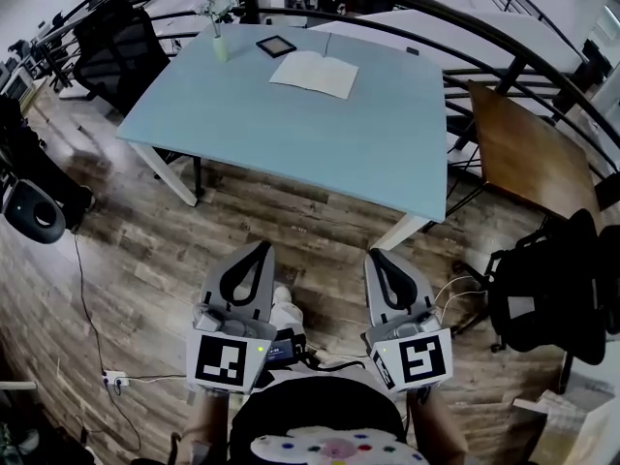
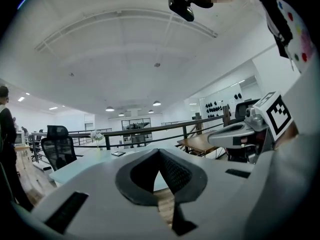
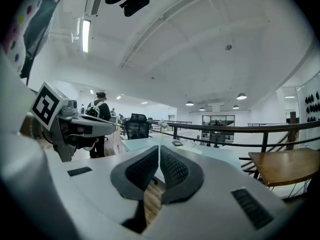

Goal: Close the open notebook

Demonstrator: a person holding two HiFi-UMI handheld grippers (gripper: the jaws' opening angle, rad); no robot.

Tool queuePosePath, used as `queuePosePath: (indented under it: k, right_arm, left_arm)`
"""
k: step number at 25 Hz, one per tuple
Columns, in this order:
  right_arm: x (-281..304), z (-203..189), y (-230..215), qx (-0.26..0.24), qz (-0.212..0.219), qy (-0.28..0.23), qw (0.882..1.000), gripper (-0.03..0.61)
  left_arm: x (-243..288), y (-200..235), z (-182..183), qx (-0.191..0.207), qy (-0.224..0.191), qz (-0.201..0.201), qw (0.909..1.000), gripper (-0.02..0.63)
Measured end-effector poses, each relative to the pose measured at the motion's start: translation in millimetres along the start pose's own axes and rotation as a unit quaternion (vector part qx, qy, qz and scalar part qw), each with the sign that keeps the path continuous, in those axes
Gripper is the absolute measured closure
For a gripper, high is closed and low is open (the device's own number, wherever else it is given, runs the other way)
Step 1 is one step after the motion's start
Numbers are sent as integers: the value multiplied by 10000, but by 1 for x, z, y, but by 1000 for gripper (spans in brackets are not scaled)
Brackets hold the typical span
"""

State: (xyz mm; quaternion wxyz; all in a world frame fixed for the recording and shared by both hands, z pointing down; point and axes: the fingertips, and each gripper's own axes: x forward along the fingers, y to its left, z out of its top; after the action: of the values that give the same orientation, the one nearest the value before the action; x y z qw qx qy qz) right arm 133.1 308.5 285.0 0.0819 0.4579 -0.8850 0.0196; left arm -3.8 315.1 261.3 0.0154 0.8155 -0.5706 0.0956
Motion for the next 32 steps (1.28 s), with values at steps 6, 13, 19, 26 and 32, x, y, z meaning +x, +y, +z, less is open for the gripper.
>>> queuePosePath:
  k: [6, 13, 19, 26, 32]
  right_arm:
    - [56, 20, -7, -10, -201, -42, 9998, 540]
    - [115, 31, -18, -61, -411, 53, 9991, 540]
    - [159, 39, -24, -69, -630, 105, 9979, 540]
    - [190, 43, -24, -53, -775, 210, 9968, 540]
    - [198, 39, -26, -13, -802, 280, 9964, 540]
  left_arm:
    - [40, 43, 8, 121, -13, -180, 9998, 597]
    - [89, 88, 15, 89, -57, -392, 9992, 597]
    - [122, 123, 16, 139, -98, -610, 9980, 597]
    - [146, 146, 14, 145, -71, -814, 9966, 597]
    - [158, 151, 12, 186, -59, -883, 9959, 597]
